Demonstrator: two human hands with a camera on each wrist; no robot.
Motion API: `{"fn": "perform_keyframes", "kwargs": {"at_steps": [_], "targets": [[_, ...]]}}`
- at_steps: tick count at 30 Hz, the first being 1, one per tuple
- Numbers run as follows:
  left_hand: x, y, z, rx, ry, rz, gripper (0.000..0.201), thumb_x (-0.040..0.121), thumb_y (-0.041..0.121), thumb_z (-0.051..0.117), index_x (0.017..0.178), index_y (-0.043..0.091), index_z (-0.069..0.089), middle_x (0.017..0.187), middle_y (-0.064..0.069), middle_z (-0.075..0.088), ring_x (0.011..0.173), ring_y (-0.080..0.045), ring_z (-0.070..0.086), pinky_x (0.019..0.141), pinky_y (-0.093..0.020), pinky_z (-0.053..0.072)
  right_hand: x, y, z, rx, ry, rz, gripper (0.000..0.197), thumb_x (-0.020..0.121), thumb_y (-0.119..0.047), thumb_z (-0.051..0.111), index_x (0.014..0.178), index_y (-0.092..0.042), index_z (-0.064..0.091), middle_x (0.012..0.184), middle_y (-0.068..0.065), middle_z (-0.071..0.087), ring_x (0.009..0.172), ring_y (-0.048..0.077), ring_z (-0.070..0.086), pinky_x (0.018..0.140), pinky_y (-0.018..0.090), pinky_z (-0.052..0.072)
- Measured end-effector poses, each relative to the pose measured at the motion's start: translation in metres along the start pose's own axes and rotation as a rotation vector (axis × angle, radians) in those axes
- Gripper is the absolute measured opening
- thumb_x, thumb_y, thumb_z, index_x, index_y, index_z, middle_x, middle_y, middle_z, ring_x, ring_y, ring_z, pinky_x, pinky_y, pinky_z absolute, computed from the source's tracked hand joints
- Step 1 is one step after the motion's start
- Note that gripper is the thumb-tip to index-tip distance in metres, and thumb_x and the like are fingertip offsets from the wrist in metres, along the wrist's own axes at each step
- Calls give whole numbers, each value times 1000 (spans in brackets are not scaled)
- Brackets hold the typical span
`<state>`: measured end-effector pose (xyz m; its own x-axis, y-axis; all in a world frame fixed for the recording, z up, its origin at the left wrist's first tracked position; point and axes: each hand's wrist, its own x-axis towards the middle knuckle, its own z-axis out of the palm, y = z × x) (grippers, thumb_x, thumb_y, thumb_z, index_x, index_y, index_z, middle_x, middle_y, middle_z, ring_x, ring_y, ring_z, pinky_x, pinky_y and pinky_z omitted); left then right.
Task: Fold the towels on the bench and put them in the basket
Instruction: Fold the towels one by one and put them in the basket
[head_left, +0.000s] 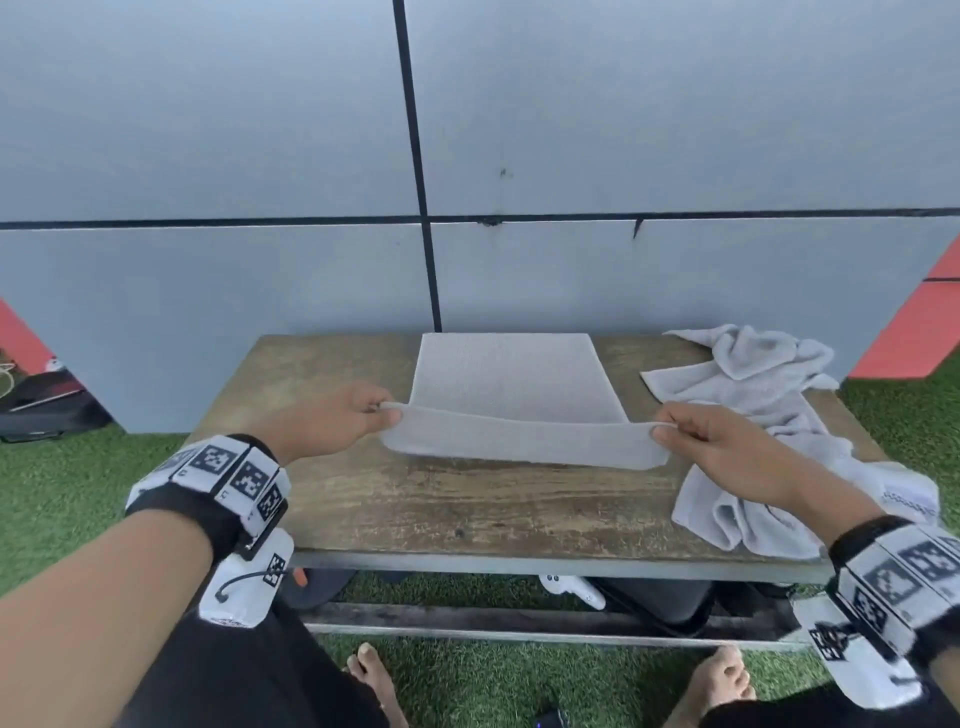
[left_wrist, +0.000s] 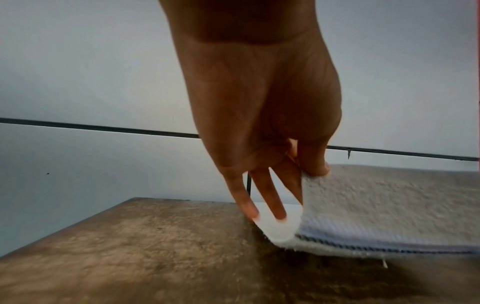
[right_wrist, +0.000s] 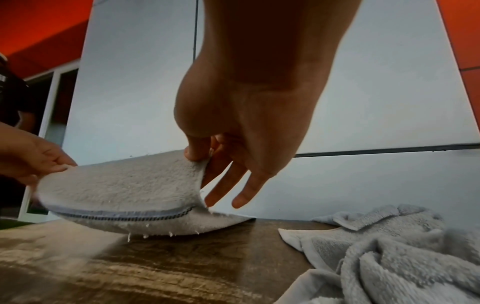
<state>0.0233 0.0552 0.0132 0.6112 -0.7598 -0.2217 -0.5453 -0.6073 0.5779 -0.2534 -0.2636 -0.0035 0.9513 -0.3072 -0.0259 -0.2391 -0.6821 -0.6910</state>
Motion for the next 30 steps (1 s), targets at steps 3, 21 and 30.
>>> {"fn": "perform_keyframes", "kwargs": {"at_steps": [3,21,30], "targets": [[-15,-2,5,-45,154,59,28,103,32,52,98,10,69,65,4,62,57,-7,57,64,-27,43,-14,-4,0,32,9,-21,29,103,-24,52,80,-8,57,68,5,48,67,8,44,66,27,35],[-38,-7,38,-440,37,-68,30,107,27,45,114,12,70,103,-11,76,86,-20,72,68,-31,60,-8,-25,0,376,-128,261,25,105,-27,50,92,-7,59,77,16,64,63,26,65,49,28,55],[69,-14,26,-424,378,-142,23,105,21,49,98,6,64,89,-15,70,64,-21,66,49,-27,54,96,-5,13,320,148,319,22,107,-21,47,100,-4,58,73,18,65,54,24,69,49,36,60]]}}
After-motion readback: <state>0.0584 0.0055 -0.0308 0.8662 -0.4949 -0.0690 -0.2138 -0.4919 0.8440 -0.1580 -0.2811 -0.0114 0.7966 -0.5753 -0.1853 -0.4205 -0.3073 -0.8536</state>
